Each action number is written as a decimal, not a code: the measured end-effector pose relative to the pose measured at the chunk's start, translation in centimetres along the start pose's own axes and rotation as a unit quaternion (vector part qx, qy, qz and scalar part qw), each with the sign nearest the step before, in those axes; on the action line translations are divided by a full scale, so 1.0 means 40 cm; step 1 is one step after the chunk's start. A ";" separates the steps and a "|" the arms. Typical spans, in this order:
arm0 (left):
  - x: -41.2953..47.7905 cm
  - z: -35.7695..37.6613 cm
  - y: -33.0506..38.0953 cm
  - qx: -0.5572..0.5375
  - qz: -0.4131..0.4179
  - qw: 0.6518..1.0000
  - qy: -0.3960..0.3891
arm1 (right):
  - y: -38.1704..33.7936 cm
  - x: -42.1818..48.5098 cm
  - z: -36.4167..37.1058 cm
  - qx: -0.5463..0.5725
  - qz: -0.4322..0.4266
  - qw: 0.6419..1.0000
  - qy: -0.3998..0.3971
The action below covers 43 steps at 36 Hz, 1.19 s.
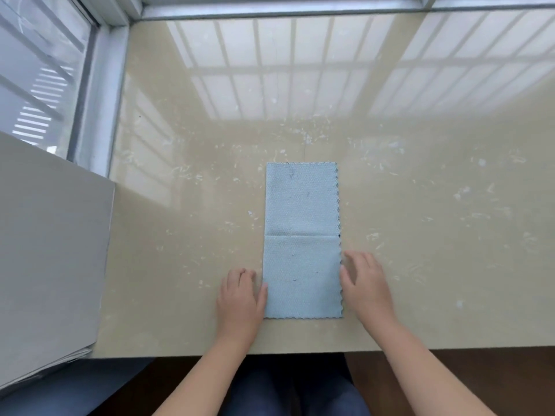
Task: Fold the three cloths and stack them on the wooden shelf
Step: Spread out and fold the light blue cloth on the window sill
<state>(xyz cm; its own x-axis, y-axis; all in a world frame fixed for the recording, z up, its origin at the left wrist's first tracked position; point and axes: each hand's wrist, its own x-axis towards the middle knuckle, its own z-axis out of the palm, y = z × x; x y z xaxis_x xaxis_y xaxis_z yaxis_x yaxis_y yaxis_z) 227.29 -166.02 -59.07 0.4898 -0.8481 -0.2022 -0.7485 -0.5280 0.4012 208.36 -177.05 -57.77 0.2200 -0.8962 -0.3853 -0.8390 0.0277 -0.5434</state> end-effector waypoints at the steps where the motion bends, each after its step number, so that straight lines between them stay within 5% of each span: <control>1: -0.002 -0.008 0.023 -0.026 -0.077 0.996 -0.040 | -0.019 -0.004 -0.005 0.030 0.061 0.998 -0.012; 4: -0.005 -0.013 0.071 -0.066 -0.245 0.961 -0.109 | -0.052 -0.023 -0.004 0.062 0.201 0.974 -0.082; 10: -0.001 0.001 0.104 -0.052 -0.337 0.930 -0.136 | -0.055 -0.065 0.052 -0.007 0.288 0.953 -0.098; 18: 0.015 0.021 0.127 -0.056 -0.393 0.905 -0.153 | -0.084 -0.074 0.077 0.012 0.367 0.929 -0.054; 30: -0.022 0.006 0.170 -0.154 -0.358 0.916 -0.098 | -0.107 -0.070 0.077 0.073 0.388 0.918 -0.044; 39: -0.013 -0.033 0.156 -0.395 -0.441 0.772 -0.231 | -0.083 -0.071 0.071 0.063 0.384 0.918 -0.073; 43: -0.005 -0.071 0.157 -0.526 -0.436 0.673 -0.286 | -0.067 -0.082 0.053 0.101 0.350 0.928 -0.073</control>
<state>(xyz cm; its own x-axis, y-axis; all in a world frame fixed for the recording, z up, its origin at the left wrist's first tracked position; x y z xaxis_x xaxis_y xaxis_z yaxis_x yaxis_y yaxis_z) 223.76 -169.04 -53.95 0.0613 -0.2751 -0.9595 0.5877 -0.7670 0.2575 210.95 -173.25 -56.65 -0.2670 -0.5582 -0.7856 -0.6944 0.6767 -0.2448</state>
